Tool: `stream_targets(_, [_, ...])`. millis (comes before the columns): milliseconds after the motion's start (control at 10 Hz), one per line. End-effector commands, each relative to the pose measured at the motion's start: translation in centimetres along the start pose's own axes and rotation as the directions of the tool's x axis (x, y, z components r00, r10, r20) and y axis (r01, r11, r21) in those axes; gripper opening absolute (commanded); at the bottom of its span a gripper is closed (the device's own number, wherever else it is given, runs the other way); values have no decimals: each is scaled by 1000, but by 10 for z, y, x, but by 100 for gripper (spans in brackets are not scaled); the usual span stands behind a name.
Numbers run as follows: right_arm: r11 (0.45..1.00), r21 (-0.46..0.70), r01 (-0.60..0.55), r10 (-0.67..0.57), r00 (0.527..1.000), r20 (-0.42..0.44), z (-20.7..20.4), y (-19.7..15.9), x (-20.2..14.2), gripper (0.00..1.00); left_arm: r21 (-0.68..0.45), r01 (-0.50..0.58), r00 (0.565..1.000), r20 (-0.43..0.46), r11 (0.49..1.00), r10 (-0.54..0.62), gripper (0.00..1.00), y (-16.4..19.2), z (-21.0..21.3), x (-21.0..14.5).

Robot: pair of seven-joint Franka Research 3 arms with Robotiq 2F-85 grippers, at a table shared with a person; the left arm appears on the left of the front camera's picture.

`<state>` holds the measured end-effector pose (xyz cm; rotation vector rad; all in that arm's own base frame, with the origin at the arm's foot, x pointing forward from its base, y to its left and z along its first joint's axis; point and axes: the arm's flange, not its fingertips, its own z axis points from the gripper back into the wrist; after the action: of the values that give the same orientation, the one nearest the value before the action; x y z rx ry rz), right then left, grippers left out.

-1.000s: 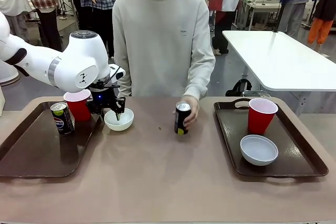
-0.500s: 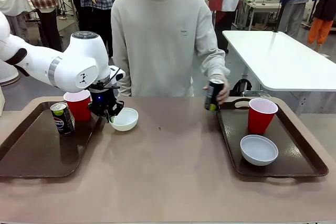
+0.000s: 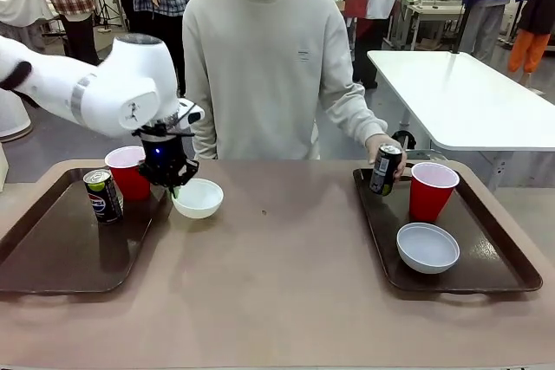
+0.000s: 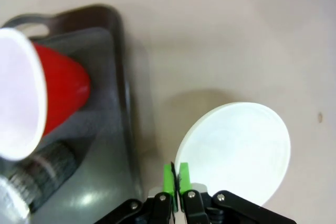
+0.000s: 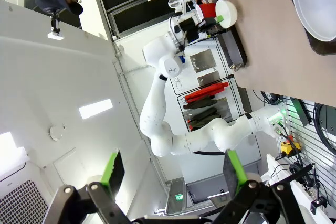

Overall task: Prepare tableware on both trays.
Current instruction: Pick up a Picnic Bowl from the table and place it on a Handle tray.

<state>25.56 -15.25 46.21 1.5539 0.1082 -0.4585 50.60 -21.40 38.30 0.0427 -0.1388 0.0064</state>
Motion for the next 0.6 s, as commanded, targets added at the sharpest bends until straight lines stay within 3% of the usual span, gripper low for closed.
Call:
stream_targets(0, [1000, 20, -11, 12, 1000, -7, -3, 1, -1, 100, 13, 31, 999, 9, 999, -31, 0, 25, 73, -43])
stream_targets(300, [1000, 20, -11, 12, 1000, -7, -3, 1, -1, 100, -69, 41, 998, 49, 997, -38, 0, 60, 142, -90])
stream_targets(500, [1000, 20, -11, 12, 1000, -7, -3, 1, -1, 100, -101, 8, 1000, 21, 995, -6, 0, 72, 152, -115])
